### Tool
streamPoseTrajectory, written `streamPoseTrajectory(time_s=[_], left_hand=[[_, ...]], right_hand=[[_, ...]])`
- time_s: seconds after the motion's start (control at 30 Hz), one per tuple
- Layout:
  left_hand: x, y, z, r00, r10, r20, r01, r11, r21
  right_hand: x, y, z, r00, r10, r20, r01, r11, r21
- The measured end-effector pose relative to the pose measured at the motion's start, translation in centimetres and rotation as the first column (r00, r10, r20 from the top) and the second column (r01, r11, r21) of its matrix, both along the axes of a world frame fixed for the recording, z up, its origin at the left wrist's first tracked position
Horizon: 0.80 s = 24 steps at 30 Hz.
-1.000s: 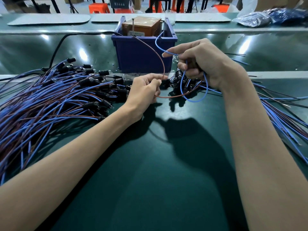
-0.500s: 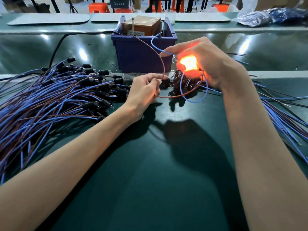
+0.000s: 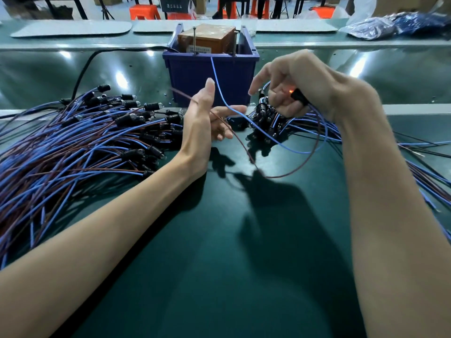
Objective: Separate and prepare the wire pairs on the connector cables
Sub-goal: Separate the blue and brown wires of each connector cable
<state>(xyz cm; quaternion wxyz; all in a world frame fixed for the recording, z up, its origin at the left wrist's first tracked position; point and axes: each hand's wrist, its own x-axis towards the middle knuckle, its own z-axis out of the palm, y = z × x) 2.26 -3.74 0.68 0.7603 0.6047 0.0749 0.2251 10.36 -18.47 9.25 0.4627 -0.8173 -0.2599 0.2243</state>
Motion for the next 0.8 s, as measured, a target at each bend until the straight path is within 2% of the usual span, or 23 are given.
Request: streamPoseTrajectory(time_s=[0.07,0.2,0.37,0.43,0.53,0.63,0.73,0.8], left_hand=[[0.1,0.0,0.0,0.998,0.054,0.018,-0.054,0.998,-0.016],[0.1,-0.1,-0.4,0.991,0.13,0.018,-0.131,0.987,0.094],[-0.4,-1.1,-0.6,0.999,0.032,0.012,-0.034,0.96,0.279],[-0.6,-1.4,-0.6,0.999,-0.027,0.021,0.018,0.942,0.336],[-1.0,-1.7,-0.5,0.986,-0.169,-0.011,0.158,0.897,0.412],[-1.6,-2.1,-0.7,0.949,-0.31,-0.057,0.287,0.773,0.566],[-2.0,-2.2,-0.9,0.91,-0.408,-0.071,0.306,0.547,0.78],[-2.1,-2.2,-0.9,0.885,-0.46,-0.072,0.292,0.428,0.856]], right_hand=[[0.0,-0.3,0.1,0.999,-0.044,0.01,0.044,0.996,-0.071],[0.6,-1.0,0.0,0.966,-0.157,0.206,0.213,0.934,-0.288],[1.6,-2.7,-0.5,0.88,-0.198,0.432,0.391,0.819,-0.42],[1.9,-2.8,-0.6,0.834,-0.298,0.464,0.484,0.799,-0.357],[2.4,-2.8,-0.9,0.706,-0.504,0.497,0.628,0.77,-0.111],[2.9,-2.6,-1.4,0.631,-0.536,0.56,0.65,0.76,-0.005],[3.1,-2.2,-2.1,0.63,-0.491,0.602,0.608,0.794,0.011],[3.1,-1.7,-2.7,0.638,-0.436,0.635,0.568,0.823,-0.006]])
